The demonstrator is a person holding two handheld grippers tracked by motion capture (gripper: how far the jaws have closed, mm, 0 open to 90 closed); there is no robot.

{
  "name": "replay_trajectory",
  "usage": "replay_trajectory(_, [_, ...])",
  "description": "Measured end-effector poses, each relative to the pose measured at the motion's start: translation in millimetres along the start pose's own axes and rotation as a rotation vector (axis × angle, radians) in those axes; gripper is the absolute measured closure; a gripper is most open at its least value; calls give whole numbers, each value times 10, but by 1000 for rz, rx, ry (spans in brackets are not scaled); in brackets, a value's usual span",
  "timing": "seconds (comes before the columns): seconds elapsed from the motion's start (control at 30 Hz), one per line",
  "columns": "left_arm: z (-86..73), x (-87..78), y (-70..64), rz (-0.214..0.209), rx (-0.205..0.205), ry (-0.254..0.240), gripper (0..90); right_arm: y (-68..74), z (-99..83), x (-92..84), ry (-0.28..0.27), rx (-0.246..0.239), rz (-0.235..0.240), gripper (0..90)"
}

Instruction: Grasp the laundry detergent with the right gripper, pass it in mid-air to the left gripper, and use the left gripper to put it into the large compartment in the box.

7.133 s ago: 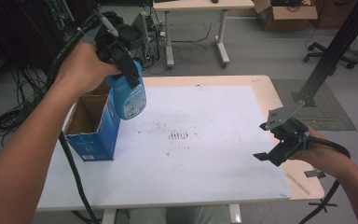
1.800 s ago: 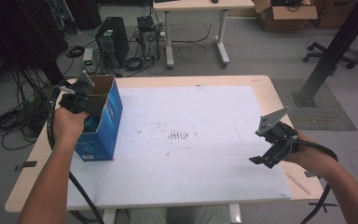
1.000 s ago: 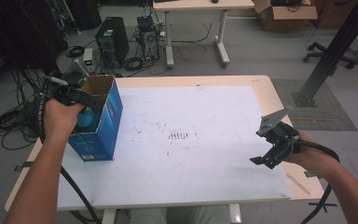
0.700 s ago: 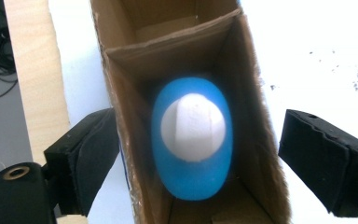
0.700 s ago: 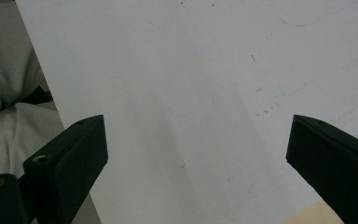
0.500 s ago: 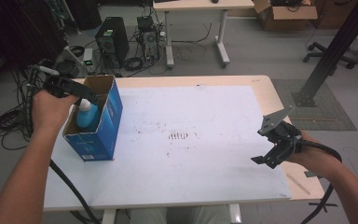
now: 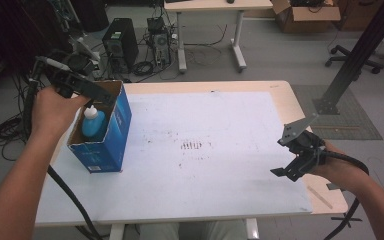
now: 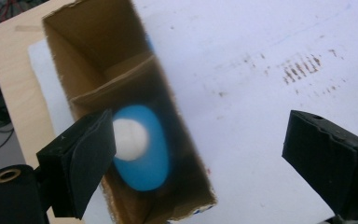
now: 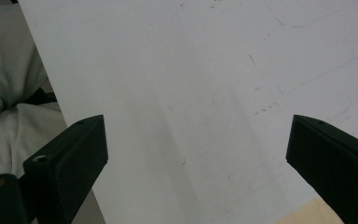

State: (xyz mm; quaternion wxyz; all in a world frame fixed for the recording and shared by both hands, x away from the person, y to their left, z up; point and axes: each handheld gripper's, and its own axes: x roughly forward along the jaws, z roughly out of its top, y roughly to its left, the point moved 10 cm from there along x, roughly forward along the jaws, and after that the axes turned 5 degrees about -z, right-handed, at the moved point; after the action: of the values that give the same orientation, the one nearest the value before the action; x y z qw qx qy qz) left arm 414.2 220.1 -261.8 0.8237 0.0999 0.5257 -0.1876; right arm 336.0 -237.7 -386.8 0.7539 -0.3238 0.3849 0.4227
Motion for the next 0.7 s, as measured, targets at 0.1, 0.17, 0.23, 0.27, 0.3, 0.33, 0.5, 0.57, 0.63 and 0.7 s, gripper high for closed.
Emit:
replay_trajectory(0.1, [18,-2,-69,-13,24,6,92,-3,-1,-13,0,1,-2,49])
replay_trajectory(0.17, [32,-2,-114,-21,42,12,91,-2,-2,-20,-1,5,-3,49])
replay_trajectory(0.23, [47,-5,-159,-28,60,19,90,-2,-4,-25,-2,5,-4,49])
replay_trajectory(0.27, [58,-7,-190,-34,73,21,88,-1,-6,-26,0,6,-4,49])
replay_trajectory(0.3, [66,-8,-212,-37,82,25,87,-1,-9,-29,2,5,-5,49])
replay_trajectory(0.33, [70,-9,-230,-40,89,29,86,-1,-10,-30,2,6,-6,48])
replay_trajectory(0.5, [110,3,-358,-58,146,46,84,-4,-13,-34,4,8,-6,49])
replay_trajectory(0.57, [124,12,-392,-64,160,51,83,-5,-11,-37,4,9,-6,48])
replay_trajectory(0.63, [139,25,-438,-70,184,55,82,-5,-11,-39,3,9,-5,48])
replay_trajectory(0.7, [151,39,-490,-76,211,65,83,-8,-17,-39,6,12,-5,49])
